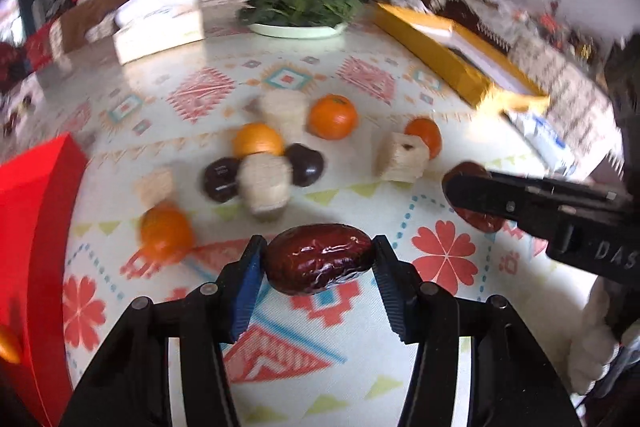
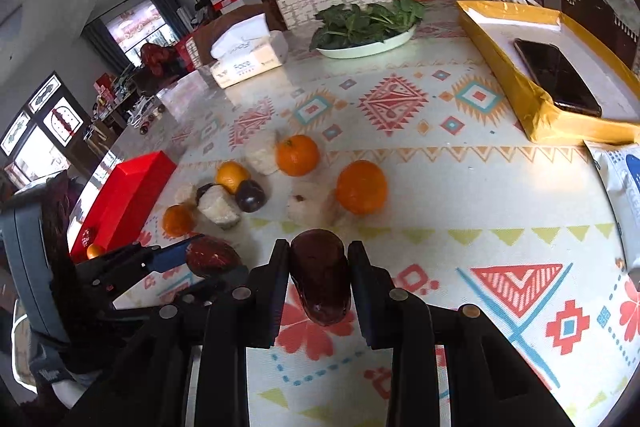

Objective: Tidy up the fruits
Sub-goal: 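Grasp a red date with the right tool while the left tool grasps another date, then lower both dates into the red tray and open both tools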

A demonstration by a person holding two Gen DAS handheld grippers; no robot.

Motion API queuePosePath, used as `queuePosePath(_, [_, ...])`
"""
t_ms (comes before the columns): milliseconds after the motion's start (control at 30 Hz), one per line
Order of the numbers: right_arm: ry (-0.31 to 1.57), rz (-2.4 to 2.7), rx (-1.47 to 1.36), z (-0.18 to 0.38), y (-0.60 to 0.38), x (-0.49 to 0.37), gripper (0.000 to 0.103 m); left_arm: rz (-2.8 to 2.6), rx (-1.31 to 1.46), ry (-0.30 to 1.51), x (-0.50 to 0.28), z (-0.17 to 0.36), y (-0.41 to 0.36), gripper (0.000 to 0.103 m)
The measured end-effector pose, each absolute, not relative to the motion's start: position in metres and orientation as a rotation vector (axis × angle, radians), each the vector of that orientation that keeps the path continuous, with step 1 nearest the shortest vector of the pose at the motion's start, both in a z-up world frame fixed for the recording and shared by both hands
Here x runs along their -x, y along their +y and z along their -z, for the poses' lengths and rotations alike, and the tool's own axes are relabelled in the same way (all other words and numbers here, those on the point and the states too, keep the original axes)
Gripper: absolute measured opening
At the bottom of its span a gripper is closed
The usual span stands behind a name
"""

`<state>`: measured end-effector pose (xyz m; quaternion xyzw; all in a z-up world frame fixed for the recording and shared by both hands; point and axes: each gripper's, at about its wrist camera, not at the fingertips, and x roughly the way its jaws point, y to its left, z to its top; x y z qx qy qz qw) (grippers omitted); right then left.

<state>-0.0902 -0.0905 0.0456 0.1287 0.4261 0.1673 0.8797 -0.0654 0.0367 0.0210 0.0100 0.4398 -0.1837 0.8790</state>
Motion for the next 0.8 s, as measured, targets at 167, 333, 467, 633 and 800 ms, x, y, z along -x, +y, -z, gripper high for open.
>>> queuePosePath(167, [0.870,-0.400,-0.231,-0.063,-0.061,0.096,0.033,0.323,0.113,0.860,0.082,-0.045,0.095,0.053])
queuePosePath(333, [0.861,-0.515,-0.204,-0.083,-0.010,0.096,0.033,0.163,0.229,0.781,0.100,-0.067,0.184,0.053])
queuePosePath(467, [0.879,-0.635,-0.176,-0.092,0.051,0.093,0.033,0.022,0.298,0.752,0.108,-0.070,0.253,0.053])
queuePosePath(633, [0.902,-0.746,-0.094,-0.097,0.133,0.087,0.033,-0.102,0.359,0.761,0.107,-0.063,0.323,0.053])
queuePosePath(800, [0.943,-0.795,0.011,-0.083,0.208,0.078,0.033,-0.155,0.351,0.806,0.096,-0.046,0.351,0.053])
